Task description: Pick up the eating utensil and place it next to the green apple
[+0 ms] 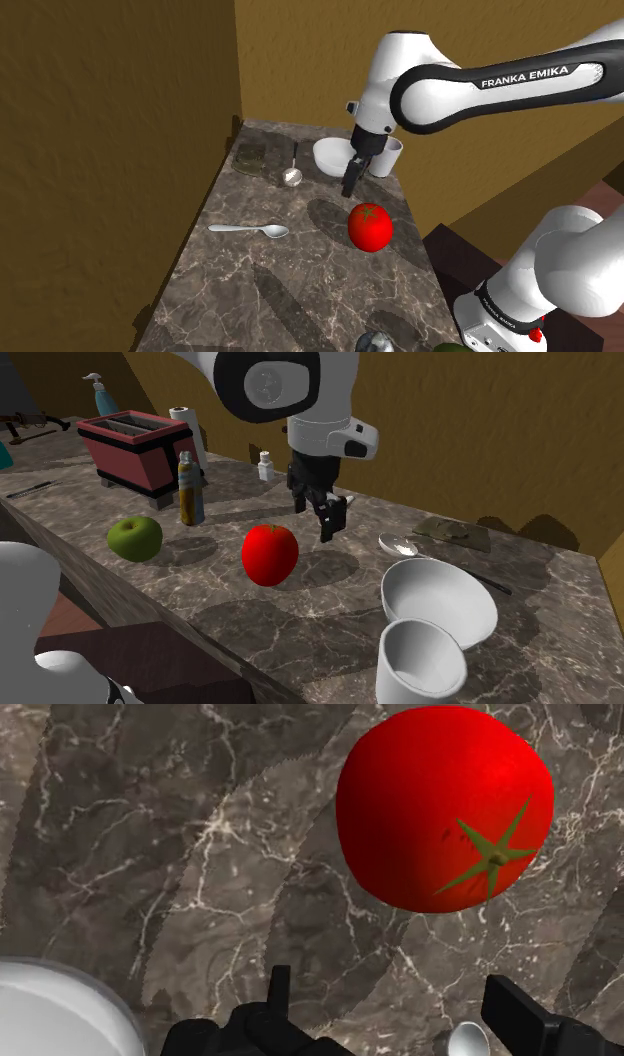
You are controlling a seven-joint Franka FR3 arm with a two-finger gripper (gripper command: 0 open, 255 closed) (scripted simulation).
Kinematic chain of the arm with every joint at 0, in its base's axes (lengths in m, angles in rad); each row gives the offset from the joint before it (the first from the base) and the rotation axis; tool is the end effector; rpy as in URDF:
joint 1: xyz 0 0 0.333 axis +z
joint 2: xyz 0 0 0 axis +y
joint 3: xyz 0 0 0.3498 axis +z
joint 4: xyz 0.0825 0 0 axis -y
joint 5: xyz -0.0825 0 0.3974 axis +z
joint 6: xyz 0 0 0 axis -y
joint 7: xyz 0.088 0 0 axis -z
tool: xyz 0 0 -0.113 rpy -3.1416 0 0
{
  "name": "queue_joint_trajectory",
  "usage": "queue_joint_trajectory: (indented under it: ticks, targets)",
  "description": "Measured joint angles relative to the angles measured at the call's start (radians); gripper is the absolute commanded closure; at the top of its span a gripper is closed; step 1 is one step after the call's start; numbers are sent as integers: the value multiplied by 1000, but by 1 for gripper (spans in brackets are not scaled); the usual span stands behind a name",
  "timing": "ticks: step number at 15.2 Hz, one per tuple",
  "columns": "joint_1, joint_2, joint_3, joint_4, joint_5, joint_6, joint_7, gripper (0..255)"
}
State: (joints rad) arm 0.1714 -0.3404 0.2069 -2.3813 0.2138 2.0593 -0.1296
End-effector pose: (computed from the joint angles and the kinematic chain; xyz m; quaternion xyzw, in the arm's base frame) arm 0.4069 0.1797 0.4695 -0.9785 -0.1971 -0.0003 0.0608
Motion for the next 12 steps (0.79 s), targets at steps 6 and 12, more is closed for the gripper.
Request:
queue_joint_trajectory:
  ticks: [6,12]
  targets:
    - [37,179,61,92,-6,147,14,0]
    - [75,372,112,226,-57,264,47,0]
